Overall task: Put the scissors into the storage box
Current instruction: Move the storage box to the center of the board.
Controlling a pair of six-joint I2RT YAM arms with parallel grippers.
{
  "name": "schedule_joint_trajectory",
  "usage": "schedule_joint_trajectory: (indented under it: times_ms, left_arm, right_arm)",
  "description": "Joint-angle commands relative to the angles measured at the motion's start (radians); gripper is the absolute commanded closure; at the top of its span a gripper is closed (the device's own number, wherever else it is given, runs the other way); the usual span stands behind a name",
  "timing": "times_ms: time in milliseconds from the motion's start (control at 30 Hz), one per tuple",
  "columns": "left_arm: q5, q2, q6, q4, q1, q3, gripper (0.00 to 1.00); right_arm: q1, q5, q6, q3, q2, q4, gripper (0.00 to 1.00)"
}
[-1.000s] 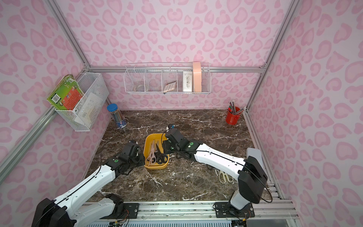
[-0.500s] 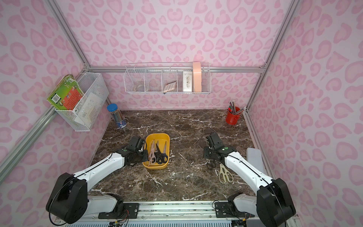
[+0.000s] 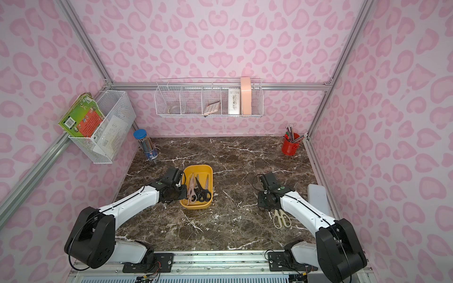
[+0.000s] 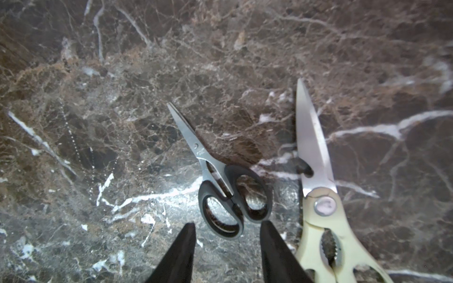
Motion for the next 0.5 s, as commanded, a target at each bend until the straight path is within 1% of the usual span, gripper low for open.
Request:
schedule_joint_trajectory:
  times_ms: [0,67,200,333,467]
  left_arm:
    - [0.023,-0.021,-0.037,-0.015,-0.027,0.005,1.00]
    - [0.032,-0.016,-0.040,-0.029,-0.048,0.021,1.00]
    - [0.004,0.005,-0.046,-0.071,-0.093,0.046,1.00]
    - [0.019,0.019,-0.056,-0.058,-0.102,0.031,1.00]
    - [0.017,0.029,-0.059,-0.062,-0.103,0.032,1.00]
  right_arm:
    - [0.015,0.028,0.014,0.001,0.022,-0.011,0.56]
    - [0.021,0.030,0.011,0.003,0.049,-0.007,0.56]
    - [0.026,0.066,0.002,0.012,0.081,-0.003,0.56]
    - [0.017,0.097,-0.047,0.009,0.105,0.034,0.56]
    - [0.026,0.067,-0.067,0.015,0.161,0.045,0.58]
